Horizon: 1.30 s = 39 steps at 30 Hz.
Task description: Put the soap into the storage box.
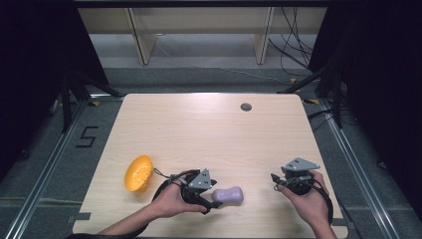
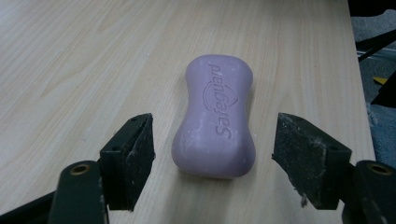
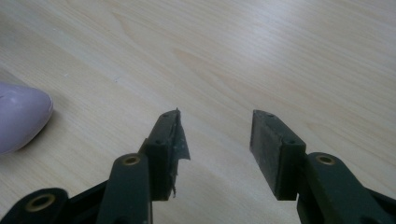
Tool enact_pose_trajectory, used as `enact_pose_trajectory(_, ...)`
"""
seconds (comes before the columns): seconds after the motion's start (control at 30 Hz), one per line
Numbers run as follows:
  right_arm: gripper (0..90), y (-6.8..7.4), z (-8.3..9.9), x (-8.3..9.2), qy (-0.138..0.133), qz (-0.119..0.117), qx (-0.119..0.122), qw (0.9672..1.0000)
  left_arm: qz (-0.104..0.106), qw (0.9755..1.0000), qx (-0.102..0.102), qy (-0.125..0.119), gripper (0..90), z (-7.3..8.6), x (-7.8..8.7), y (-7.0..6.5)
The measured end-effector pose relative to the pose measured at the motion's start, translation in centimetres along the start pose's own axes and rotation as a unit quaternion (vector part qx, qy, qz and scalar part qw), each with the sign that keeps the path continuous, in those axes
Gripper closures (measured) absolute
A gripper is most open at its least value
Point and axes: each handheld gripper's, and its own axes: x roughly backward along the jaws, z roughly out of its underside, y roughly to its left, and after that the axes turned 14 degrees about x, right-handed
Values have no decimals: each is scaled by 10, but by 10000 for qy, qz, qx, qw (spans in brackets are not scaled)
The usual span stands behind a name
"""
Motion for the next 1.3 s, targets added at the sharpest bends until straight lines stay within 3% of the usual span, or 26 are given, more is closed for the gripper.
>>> enact_pose_trajectory(0.03, 535, 0, 0, 0, -1, 5, 1, 10000, -36, 9999, -106, 100, 284, -2, 1, 0)
enact_pose_trajectory(0.17, 534, 0, 0, 0, -3, 5, 7, 10000, -54, 9995, -115, 279, 277, -8, -3, -1)
enact_pose_trajectory(0.43, 534, -1, 1, -1, -40, 7, 96, 9999, -132, 9984, -296, 452, 274, -17, -11, -5)
enact_pose_trajectory(0.57, 533, -1, 0, 0, -49, 7, 35, 10000, -229, 9959, -465, 745, 290, -27, -18, -7)
enact_pose_trajectory(0.67, 532, 0, 0, 0, -48, 5, -12, 10000, -172, 9959, -406, 785, 306, -31, -20, -6)
enact_pose_trajectory(0.7, 532, -1, 1, 0, -64, 3, 45, 10000, -106, 9962, -210, 839, 306, -34, -21, -5)
enact_pose_trajectory(0.73, 532, -1, 1, 0, -64, 3, 42, 10000, -131, 9959, -181, 878, 306, -34, -22, -6)
enact_pose_trajectory(0.8, 531, -1, 2, 0, -19, -18, 92, 10000, -267, 9946, -274, 963, 310, -36, -23, -8)
enact_pose_trajectory(0.93, 531, 1, 0, 1, -42, -25, -78, 10000, -211, 9942, -246, 1030, 313, -38, -26, -11)
enact_pose_trajectory(1.1, 530, 1, 0, 1, -12, -39, -65, 10000, -229, 9932, -207, 1123, 332, -38, -37, -17)
enact_pose_trajectory(1.27, 528, -1, 2, 1, -21, -24, 107, 9999, -227, 9923, -237, 1190, 341, -37, -39, -17)
enact_pose_trajectory(1.3, 528, 0, 2, 0, -45, -18, 29, 10000, -238, 9923, -224, 1194, 342, -37, -39, -17)
